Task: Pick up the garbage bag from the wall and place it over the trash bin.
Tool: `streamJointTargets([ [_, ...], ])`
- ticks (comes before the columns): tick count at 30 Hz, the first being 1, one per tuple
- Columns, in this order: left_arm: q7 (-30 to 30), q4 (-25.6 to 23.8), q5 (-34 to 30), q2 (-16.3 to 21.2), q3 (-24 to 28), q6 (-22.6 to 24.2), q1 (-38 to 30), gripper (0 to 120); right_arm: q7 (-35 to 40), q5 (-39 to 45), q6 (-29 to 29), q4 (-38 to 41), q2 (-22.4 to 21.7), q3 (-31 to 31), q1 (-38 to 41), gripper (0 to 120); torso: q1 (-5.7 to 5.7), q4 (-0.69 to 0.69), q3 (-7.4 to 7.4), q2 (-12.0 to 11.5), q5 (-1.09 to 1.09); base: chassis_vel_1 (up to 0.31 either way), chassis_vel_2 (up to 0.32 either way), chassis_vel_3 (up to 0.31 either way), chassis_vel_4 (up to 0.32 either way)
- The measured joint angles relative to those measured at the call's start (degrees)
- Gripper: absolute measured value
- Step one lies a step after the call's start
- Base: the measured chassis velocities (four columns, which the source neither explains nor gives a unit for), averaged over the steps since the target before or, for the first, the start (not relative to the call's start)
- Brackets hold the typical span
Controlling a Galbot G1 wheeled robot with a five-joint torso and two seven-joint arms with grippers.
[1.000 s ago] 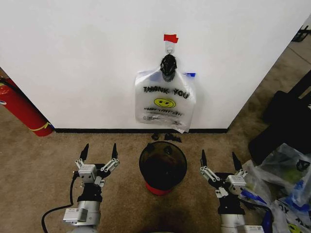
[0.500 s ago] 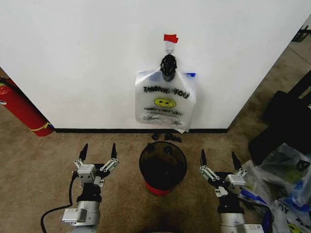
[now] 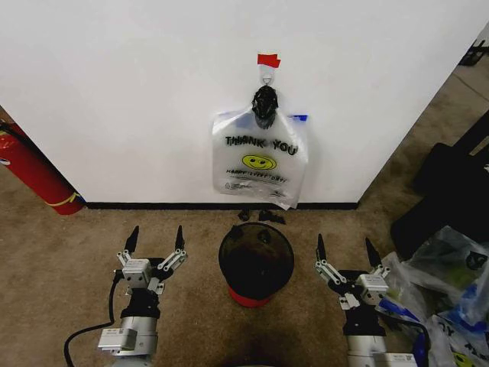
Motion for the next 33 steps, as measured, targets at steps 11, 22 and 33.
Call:
streamJointTargets([
  [11,-0.08,-0.05,-0.06,-0.05,-0.04,0.05,0.02,100,-0.10,0.55,-0.19,-0.21,-0.32,0.01,0.20,100,0.00,0.00,0.00,0.00,0.00,0.000,0.000,0.000,0.000],
  [22,-0.17,-0.39,-0.46,0.48,-0.66,0.17,0.59,100,-5.50,18.44,-5.51,-1.15,-7.65,-0.54,7.75,100,0.00,0.02,0.00,0.00,0.02,0.000,0.000,0.000,0.000],
  [33,-0.13,-0.62,-2.23,1.82,-1.37,1.37,0.05,100,-12.15,33.68,-11.88,-14.33,-17.86,-4.17,31.25,100,0.00,-0.01,0.01,0.00,0.00,0.000,0.000,0.000,0.000],
])
